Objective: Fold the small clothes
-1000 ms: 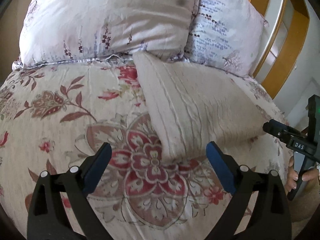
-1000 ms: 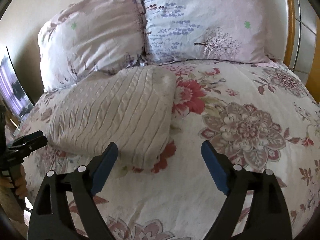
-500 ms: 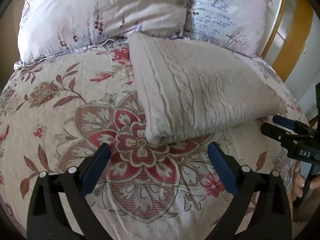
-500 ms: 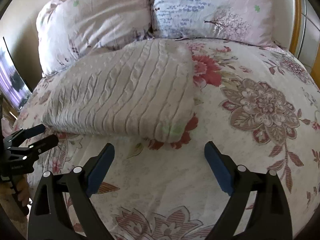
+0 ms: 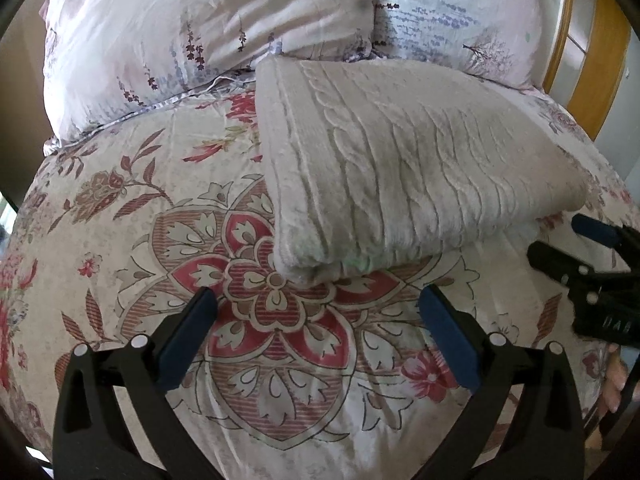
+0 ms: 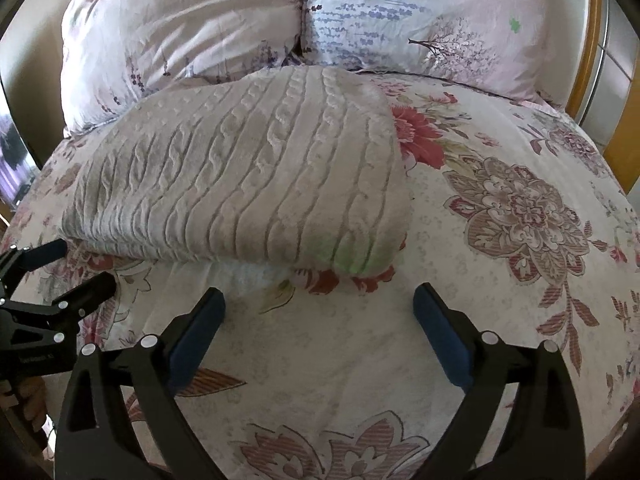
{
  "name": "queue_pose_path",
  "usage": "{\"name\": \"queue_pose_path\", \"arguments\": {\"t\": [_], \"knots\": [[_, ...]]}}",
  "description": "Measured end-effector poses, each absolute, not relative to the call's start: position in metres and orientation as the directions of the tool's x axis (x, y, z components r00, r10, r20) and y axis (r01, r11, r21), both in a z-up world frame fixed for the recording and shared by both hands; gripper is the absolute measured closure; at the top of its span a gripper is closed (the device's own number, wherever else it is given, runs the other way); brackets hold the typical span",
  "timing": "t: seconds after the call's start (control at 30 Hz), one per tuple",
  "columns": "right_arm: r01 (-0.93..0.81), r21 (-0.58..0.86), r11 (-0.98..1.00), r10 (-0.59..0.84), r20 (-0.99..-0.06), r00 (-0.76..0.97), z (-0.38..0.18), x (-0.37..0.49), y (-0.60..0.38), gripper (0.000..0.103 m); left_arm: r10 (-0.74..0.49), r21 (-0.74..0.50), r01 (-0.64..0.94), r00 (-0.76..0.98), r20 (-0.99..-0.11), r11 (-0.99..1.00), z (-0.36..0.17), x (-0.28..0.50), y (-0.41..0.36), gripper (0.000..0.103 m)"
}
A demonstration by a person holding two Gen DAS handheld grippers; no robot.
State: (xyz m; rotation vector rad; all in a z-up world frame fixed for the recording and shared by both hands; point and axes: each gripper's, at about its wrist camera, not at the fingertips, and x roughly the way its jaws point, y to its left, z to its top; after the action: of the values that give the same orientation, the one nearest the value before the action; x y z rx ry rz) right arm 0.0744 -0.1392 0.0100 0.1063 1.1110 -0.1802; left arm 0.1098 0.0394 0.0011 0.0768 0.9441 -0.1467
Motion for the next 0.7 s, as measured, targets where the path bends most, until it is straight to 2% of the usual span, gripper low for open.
{"name": "queue_pose_path", "arguments": {"t": [0.7], "knots": [[0.199, -0.033, 0.98, -0.117, -0.897, 0.426, 0.0097, 0.0733, -0.1353, 0.001, -0.094, 0.002, 0.162, 0.58, -0.81, 0.987, 0.0013, 0.1092, 0.0388, 0.002]]}}
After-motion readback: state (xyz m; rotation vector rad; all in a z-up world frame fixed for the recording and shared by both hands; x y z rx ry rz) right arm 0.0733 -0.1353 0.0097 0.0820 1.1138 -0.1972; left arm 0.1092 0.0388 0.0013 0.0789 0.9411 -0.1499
